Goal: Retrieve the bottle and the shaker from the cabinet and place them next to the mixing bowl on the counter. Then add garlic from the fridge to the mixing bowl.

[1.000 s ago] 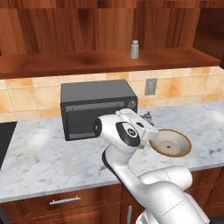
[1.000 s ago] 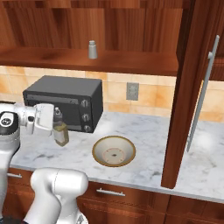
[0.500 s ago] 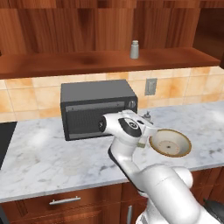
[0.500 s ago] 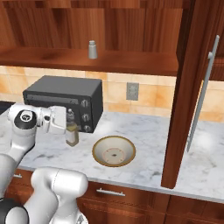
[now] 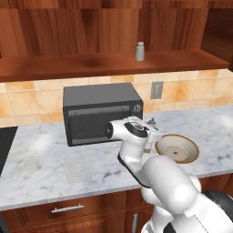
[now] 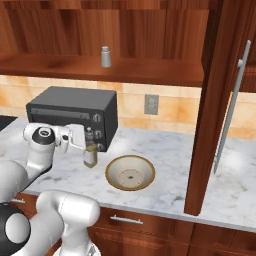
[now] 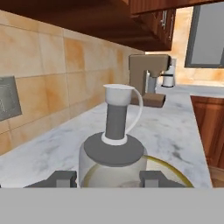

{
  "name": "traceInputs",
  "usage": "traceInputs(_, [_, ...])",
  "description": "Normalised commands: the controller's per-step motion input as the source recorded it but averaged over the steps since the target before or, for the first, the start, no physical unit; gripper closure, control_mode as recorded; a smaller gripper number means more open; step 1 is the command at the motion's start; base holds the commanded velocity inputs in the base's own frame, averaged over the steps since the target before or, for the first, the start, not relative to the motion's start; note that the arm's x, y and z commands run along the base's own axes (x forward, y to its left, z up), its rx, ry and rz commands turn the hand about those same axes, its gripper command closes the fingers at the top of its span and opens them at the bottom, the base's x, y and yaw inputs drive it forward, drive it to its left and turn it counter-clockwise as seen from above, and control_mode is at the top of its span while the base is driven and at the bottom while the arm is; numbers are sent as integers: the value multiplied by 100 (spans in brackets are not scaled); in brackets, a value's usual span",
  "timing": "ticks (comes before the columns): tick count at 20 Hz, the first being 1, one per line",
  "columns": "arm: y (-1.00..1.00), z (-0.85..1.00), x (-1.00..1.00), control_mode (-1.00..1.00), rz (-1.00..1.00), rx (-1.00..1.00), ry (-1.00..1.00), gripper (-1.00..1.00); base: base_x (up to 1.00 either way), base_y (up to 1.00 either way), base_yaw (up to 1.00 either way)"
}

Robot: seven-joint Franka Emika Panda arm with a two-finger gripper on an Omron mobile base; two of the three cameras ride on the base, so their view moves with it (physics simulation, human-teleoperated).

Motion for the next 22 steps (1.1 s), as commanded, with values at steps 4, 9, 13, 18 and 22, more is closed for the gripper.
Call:
traceInputs(4, [-1,-18,35,-100,0,0,0,100,0,0,0])
traceInputs(9, [0,-13,21,-100,0,-1,0,100,0,0,0])
traceInputs(13, [0,-28,20,-100,-2,-4,0,100,0,0,0])
traceInputs(18, [0,-40,23,-100,-1,-4,0,100,0,0,0])
traceInputs(22, [0,-41,14,-100,-1,-3,0,100,0,0,0])
